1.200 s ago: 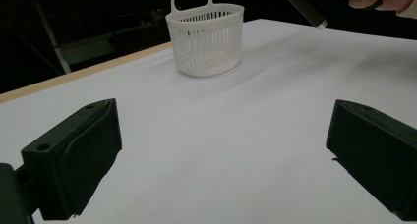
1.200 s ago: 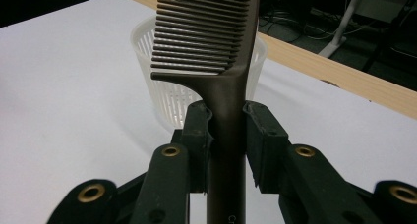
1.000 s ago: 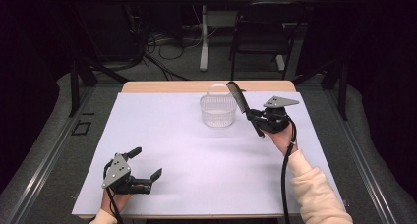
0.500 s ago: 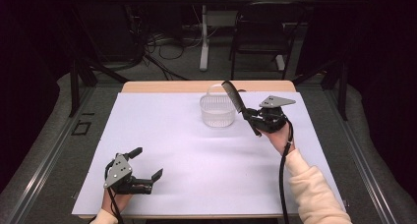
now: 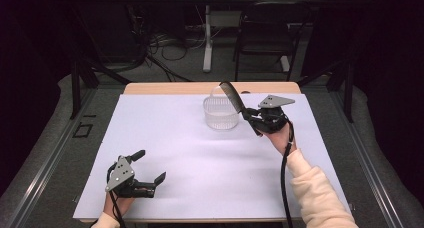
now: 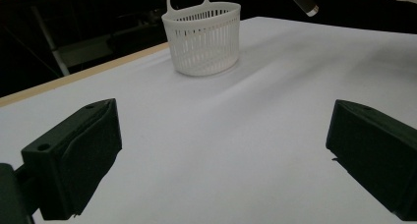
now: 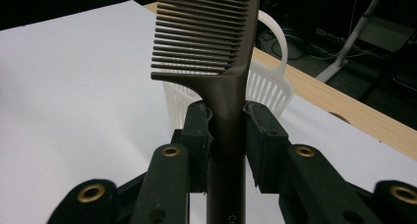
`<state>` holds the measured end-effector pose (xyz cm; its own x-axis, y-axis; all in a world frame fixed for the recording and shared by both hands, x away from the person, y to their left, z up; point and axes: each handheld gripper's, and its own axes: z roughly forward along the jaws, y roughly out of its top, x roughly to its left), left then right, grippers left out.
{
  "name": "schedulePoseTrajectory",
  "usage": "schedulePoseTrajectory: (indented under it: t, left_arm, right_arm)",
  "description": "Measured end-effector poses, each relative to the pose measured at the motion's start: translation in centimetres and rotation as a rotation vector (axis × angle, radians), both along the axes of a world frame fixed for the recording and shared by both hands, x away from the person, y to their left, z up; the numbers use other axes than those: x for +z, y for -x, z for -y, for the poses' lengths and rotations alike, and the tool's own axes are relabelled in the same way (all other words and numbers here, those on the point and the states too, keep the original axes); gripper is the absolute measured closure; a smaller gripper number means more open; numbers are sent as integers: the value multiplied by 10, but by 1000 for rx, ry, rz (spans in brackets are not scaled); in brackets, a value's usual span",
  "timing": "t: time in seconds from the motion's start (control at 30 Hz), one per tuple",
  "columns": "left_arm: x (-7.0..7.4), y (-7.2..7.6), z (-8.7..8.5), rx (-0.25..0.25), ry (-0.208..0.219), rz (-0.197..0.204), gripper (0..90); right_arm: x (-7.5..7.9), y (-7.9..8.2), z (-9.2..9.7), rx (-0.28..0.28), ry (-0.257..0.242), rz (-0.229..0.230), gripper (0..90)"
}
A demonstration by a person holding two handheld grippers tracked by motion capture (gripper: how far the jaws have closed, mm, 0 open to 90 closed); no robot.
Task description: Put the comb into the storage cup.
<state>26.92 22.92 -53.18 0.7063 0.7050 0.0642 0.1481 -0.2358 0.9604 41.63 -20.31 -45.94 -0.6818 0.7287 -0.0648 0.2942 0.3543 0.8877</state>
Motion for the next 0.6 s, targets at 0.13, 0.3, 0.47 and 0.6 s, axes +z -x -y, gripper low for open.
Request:
schedulePoseTrajectory:
  t: [0.13,0.3,0.47,0.6]
  left_arm:
    - [0,0,0,-1,0,2,3]
    - [0,0,0,-3,3,1,3]
    - [0,0,0,-2,6,4,3]
    - [0,0,0,-4,5,3,3]
  right_arm:
    - [3,-1,-6,6,1,10,726]
    - [6,-3,-10,17,1,21,726]
    - [8,-6,-13,15,5,27,726]
    - [10,-7,-15,7,-3,45,726]
